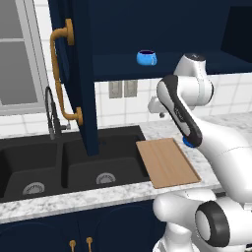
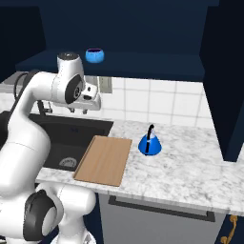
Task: Pick the kettle from the counter and place it on the tray. Then pick the mug from the cabinet and place it on the tray. Then close the cabinet doors.
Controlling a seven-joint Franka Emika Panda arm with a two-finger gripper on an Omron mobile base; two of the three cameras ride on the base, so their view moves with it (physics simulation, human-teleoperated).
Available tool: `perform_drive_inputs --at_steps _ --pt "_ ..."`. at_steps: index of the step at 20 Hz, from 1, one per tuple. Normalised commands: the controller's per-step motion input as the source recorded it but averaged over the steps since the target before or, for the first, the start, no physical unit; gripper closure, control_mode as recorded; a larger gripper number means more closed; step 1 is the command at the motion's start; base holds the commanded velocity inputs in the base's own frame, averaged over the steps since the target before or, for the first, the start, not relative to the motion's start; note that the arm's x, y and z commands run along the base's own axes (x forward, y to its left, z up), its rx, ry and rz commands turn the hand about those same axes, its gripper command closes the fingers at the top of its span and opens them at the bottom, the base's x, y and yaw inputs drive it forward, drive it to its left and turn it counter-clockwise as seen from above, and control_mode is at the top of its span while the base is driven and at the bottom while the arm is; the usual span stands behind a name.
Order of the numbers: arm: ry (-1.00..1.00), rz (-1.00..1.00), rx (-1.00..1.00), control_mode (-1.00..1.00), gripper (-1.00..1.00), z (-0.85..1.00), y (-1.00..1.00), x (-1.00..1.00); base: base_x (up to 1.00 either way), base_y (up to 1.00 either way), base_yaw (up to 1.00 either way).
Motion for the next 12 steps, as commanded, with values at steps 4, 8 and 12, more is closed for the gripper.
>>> perform_drive_inputs --at_steps 4,8,12 --pt "0.0 -0.01 0.02 -1.0 -1.0 -0.2 -0.62 -0.14 0.0 0.0 0.0" --pt "0.0 -0.03 0.05 -1.0 -1.0 -0.3 -1.0 -0.1 0.0 0.0 0.0" --pt "0.0 0.0 0.04 -1.0 -1.0 -0.2 -0.79 0.0 0.0 0.0 0.0"
